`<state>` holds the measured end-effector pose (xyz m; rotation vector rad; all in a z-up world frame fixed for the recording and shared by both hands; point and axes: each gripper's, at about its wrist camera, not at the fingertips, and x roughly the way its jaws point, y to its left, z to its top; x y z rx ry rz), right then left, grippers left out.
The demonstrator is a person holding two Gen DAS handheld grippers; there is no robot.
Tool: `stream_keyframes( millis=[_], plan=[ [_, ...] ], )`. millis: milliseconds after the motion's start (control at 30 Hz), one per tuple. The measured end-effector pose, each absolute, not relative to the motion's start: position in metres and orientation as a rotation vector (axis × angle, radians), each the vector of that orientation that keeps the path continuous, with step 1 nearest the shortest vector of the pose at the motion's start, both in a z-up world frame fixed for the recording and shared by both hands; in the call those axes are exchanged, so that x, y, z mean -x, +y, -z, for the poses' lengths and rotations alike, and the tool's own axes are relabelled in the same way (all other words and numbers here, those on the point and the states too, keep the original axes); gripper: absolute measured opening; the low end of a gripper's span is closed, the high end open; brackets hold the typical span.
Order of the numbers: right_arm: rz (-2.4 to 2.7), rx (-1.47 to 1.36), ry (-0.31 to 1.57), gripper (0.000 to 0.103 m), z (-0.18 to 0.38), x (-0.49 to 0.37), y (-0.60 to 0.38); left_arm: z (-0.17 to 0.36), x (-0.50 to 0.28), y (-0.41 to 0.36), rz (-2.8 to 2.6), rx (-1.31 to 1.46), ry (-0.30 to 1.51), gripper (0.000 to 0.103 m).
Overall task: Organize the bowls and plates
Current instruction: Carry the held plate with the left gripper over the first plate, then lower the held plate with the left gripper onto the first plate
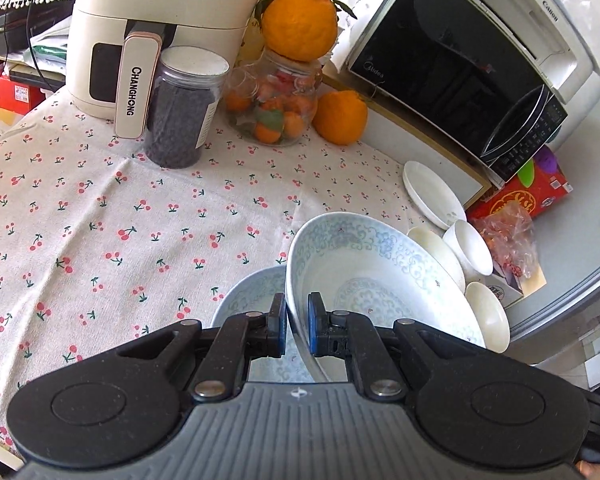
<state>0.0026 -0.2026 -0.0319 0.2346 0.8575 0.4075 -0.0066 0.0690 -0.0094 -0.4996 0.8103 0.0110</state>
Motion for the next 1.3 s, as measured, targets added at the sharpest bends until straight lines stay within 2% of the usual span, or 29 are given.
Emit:
stream_keyframes(
  millis=[1300],
  plan=[
    [-0.384, -0.165, 0.939, 0.017, 0.057, 0.011, -0.194, 0.04, 0.021, 0.057, -0.05, 0.375, 0.91, 0.01]
  ],
)
